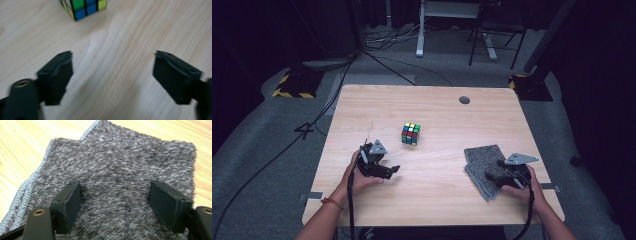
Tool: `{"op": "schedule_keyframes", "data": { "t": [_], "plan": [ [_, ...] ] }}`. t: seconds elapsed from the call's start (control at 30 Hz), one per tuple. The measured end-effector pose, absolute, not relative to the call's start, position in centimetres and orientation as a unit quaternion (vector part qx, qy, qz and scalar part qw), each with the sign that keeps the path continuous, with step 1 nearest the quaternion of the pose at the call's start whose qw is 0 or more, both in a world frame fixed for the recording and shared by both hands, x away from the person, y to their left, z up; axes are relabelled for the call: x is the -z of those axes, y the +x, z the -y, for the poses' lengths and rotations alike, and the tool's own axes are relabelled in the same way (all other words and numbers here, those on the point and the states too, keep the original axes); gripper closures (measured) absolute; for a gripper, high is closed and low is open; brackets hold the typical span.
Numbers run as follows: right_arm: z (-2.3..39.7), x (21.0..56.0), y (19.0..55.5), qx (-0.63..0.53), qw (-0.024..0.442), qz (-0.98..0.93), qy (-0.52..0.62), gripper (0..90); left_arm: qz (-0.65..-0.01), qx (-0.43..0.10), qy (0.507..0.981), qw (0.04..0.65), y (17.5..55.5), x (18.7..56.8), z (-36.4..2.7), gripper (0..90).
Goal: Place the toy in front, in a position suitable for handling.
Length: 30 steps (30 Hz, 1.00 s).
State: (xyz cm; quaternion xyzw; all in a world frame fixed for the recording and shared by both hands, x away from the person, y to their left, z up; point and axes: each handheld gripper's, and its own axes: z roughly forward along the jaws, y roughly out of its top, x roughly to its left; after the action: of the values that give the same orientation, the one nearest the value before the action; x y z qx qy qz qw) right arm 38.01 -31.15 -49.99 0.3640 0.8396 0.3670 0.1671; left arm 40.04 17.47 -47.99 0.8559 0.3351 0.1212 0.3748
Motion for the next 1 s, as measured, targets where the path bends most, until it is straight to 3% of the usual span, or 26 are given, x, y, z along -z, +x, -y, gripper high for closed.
{"op": "schedule_keyframes", "data": {
  "t": [0.03, 0.1, 0.27, 0.4, 0.5, 0.63, 1.0],
  "plan": [
    [31.2, 50.0, 38.0, -0.367, 0.167, -0.84, 0.364, 26.3, -0.335, -0.121, 0.856, 0.375, 40.0, 48.0, -17.5, 14.1],
    [31.2, 50.0, 38.0, -0.367, 0.168, -0.839, 0.364, 26.4, -0.341, -0.127, 0.853, 0.375, 40.5, 47.7, -17.0, 17.7],
    [31.2, 50.0, 37.9, -0.367, 0.168, -0.839, 0.365, 26.4, -0.341, -0.159, 0.852, 0.365, 41.9, 47.5, -15.2, 15.8],
    [31.2, 50.0, 37.9, -0.367, 0.169, -0.839, 0.365, 26.4, -0.349, -0.143, 0.854, 0.359, 43.0, 47.6, -14.4, 15.8],
    [31.2, 50.0, 37.9, -0.367, 0.169, -0.838, 0.366, 26.3, -0.35, -0.181, 0.85, 0.35, 43.6, 47.6, -13.6, 15.7],
    [31.2, 50.0, 37.9, -0.368, 0.169, -0.838, 0.366, 26.4, -0.364, -0.158, 0.849, 0.348, 44.7, 47.7, -13.2, 15.7],
    [31.2, 50.0, 37.9, -0.368, 0.17, -0.838, 0.366, 26.3, -0.402, -0.173, 0.823, 0.362, 47.0, 47.6, -10.8, 15.6]
  ]
}}
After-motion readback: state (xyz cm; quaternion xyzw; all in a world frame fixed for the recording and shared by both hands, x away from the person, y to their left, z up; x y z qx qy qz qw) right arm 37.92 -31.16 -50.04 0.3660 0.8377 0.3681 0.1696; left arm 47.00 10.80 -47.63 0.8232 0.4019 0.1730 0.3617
